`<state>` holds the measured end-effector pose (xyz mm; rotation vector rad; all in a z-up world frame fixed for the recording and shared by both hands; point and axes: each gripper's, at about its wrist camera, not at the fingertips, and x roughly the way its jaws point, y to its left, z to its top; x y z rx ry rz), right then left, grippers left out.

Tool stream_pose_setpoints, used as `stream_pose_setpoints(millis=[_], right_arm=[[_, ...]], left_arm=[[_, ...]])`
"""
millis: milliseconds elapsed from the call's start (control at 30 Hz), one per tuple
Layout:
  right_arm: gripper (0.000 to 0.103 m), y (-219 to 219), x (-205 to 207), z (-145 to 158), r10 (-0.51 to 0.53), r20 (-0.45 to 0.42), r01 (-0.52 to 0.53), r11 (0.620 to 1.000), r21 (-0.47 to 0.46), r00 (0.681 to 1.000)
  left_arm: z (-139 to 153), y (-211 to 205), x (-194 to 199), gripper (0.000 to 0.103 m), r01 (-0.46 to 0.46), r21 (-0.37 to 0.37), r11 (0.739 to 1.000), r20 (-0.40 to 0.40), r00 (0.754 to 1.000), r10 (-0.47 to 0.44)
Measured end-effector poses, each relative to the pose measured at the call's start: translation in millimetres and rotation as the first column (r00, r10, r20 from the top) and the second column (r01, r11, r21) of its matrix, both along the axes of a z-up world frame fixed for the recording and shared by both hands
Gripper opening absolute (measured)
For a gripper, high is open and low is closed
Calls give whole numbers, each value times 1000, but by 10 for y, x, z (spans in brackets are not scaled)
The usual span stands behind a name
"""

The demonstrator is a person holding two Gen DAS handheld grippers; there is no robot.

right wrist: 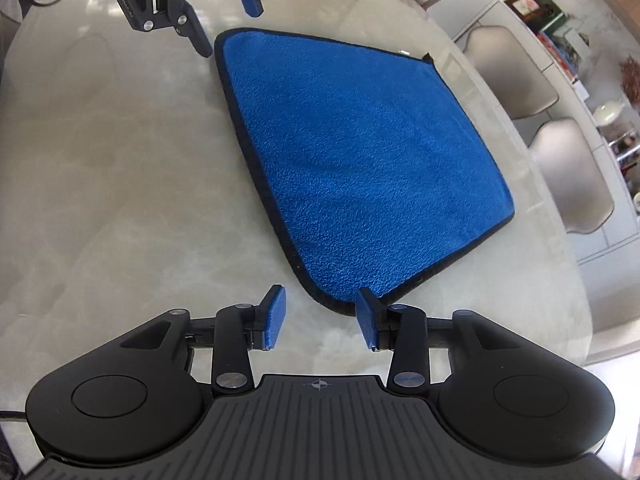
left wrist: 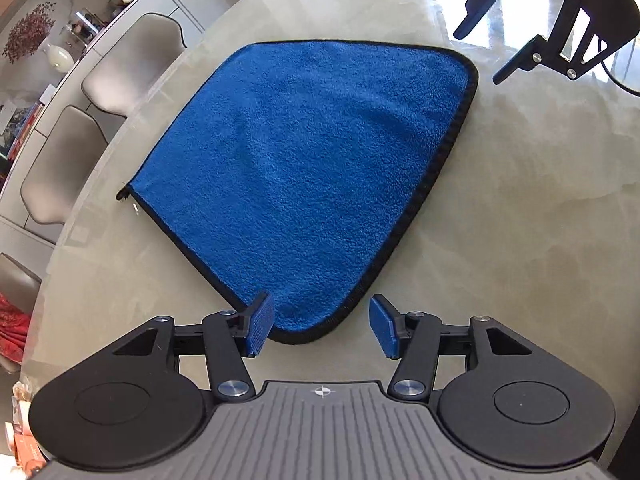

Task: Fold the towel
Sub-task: 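Grasp the blue towel's corners with both grippers, then lift the grasped edge and fold it over onto the opposite edge with both grippers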

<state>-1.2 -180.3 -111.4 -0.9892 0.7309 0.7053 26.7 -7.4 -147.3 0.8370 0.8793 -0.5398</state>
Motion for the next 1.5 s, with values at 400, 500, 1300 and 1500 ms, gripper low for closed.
stream_pose_setpoints(millis=[400, 500, 1300, 1500], right_arm=[[43, 17, -53, -74, 59, 57, -58, 998, -29, 997], [43, 27, -64, -91, 70, 65, -67, 997, -40, 995], [4, 98, 139, -24, 74, -38, -75, 997, -29, 997], [4, 75, 165, 46, 81, -78, -84, 996, -31, 994]], left_arm=[[-98, 29, -100, 78, 73, 38, 997, 130, 989, -77], [-102, 35, -86, 78, 96, 42, 995, 134, 986, -101], [-92, 26, 132, 3, 189, 49, 981, 31, 981, -191], [-70, 39, 152, 3, 220, 53, 974, 1, 975, -221]])
